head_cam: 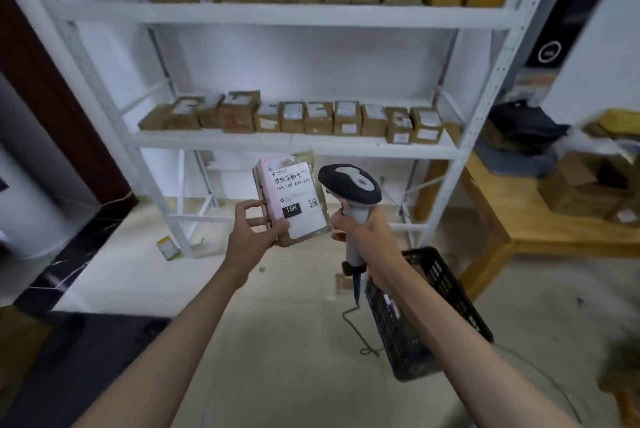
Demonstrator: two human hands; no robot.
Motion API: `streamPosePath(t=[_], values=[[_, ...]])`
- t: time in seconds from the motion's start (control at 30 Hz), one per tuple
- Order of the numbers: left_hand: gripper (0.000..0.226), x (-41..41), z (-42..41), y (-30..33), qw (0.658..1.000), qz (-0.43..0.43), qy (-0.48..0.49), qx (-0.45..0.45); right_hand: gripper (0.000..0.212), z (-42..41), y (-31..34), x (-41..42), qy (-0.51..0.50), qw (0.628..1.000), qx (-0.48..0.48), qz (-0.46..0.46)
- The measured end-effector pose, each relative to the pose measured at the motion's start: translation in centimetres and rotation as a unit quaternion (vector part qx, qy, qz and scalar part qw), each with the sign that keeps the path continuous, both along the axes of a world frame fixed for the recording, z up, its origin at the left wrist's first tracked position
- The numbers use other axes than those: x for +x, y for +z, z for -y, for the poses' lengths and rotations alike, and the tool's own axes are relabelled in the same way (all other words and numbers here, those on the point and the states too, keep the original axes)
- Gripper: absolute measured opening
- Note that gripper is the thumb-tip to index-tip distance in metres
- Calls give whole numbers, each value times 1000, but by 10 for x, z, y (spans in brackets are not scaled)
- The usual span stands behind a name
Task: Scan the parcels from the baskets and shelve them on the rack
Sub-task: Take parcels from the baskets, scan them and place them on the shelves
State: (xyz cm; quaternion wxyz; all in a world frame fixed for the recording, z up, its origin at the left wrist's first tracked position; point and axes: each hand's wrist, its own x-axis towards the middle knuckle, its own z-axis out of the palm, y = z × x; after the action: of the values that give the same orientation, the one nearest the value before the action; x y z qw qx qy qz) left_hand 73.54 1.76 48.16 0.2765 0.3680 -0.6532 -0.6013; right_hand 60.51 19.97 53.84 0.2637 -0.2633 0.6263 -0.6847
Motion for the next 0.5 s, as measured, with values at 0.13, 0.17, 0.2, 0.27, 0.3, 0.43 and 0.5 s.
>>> streamPosePath(t=[0.13,0.17,0.2,0.27,0.3,0.43,0.5], values=[[61,-9,12,26,998,-13,35,-45,30,10,18,-10,61,998,-2,-34],[60,-11,14,32,997,-17,43,-55,31,12,21,-11,73,997,-2,-35],[60,-13,16,37,996,-21,51,-65,31,15,25,-12,83,996,-2,-37],[62,-16,21,46,994,-27,61,-82,30,19,31,-12,94,995,-4,-44],[63,-18,23,51,993,-29,65,-90,30,22,33,-12,95,994,-7,-46],[66,-24,27,66,989,-32,73,-123,28,27,43,-12,113,993,-16,-41],[66,-26,29,71,987,-32,78,-138,27,29,49,-14,126,991,-23,-38]])
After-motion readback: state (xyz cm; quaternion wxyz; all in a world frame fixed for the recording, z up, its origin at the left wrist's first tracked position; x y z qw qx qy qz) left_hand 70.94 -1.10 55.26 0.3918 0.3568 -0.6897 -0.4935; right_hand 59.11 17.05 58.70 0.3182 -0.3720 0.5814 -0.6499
